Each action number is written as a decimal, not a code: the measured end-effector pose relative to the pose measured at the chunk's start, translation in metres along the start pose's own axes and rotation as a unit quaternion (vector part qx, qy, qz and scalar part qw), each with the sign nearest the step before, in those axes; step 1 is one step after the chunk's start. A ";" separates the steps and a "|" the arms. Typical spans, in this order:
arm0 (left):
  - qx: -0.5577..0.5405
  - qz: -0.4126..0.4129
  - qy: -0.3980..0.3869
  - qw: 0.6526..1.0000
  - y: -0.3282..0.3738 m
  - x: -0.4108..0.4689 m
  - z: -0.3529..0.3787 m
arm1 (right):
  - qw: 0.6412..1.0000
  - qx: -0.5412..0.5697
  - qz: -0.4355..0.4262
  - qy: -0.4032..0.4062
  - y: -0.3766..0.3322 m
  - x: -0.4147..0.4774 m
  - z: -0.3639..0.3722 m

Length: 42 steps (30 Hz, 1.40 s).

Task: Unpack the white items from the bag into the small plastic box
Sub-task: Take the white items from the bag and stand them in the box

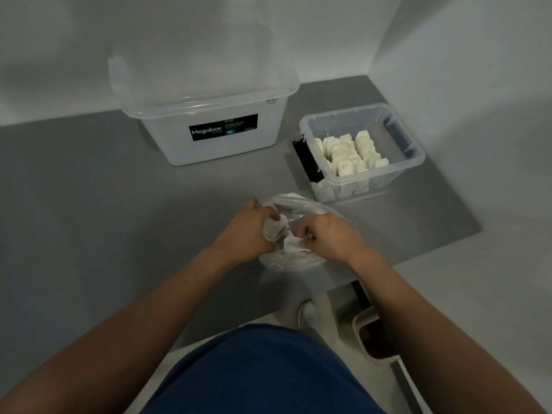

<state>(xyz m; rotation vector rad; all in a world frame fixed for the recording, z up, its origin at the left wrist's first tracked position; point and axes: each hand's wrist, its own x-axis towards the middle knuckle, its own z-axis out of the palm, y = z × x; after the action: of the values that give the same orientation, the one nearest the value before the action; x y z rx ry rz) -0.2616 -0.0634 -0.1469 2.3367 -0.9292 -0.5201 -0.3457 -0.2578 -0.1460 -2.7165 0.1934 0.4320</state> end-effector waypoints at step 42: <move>-0.072 -0.077 0.060 0.993 0.014 0.013 -0.013 | 0.948 0.177 -0.088 0.249 0.002 -0.030 -0.123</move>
<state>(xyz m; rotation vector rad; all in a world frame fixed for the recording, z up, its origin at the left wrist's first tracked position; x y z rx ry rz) -0.2530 -0.0765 -0.1300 2.2922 -0.6380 -0.4849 -0.3408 -0.3057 -0.0293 -2.4034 0.1419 -0.3206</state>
